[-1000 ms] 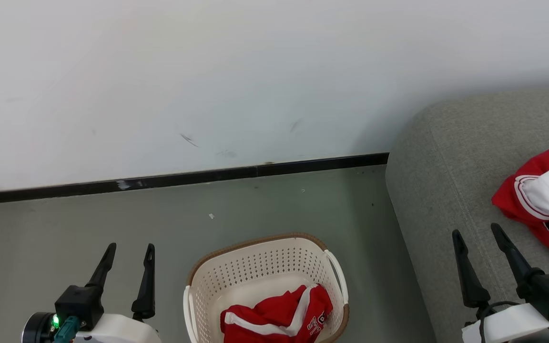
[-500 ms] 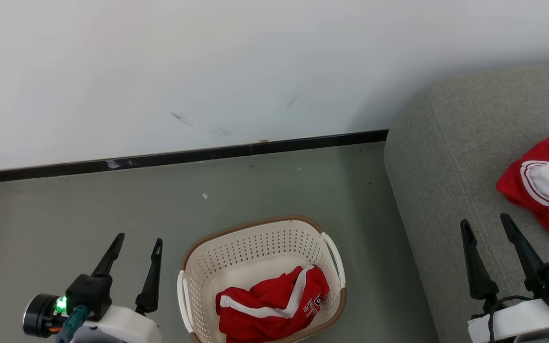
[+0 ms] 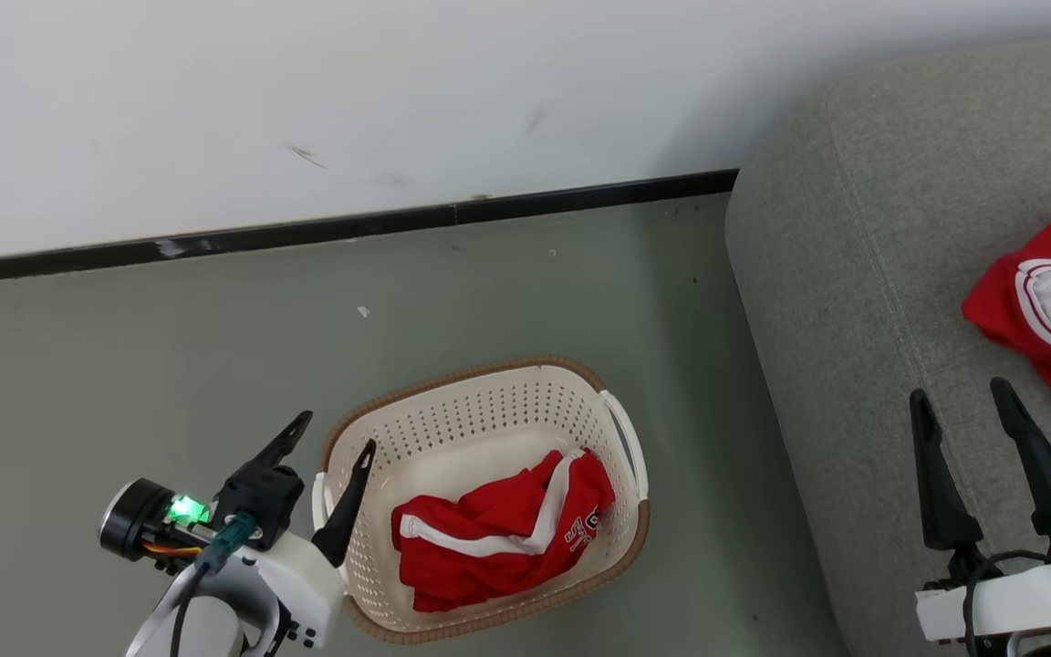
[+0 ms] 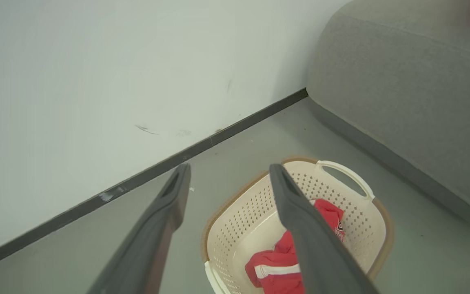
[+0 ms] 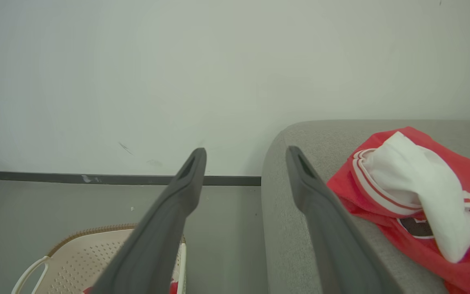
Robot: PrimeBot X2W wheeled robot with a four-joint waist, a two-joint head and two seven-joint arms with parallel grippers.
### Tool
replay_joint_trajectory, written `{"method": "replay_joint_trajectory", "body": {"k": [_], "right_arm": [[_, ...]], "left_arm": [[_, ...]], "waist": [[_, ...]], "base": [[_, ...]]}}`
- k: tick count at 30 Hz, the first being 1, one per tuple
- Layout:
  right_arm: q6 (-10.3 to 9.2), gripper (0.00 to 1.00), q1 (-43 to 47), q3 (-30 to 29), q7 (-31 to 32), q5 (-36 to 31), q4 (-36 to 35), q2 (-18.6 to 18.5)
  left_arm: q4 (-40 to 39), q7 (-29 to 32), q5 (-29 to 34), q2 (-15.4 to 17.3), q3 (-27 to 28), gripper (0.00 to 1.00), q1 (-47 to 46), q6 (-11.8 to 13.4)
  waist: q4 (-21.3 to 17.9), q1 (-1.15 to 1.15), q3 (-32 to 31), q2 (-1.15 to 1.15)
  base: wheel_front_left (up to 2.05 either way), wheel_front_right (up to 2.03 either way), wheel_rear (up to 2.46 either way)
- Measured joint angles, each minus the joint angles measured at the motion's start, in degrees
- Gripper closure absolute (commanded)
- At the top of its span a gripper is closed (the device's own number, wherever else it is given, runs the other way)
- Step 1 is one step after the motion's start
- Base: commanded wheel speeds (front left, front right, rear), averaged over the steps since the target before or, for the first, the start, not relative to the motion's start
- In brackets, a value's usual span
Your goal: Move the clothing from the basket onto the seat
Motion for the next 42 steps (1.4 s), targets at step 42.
{"method": "replay_joint_trajectory", "body": {"k": [42], "right_arm": [[0.00, 0.00, -17.96, 3.31, -0.02, 5.19, -9.58, -0.02]], "left_arm": [[26.82, 8.39, 20.56, 0.44, -22.23, 0.00, -26.37, -8.72]], "waist": [[-9.68, 0.00, 28.70, 0.00]], "base": [[0.00, 0.00, 0.00]]}}
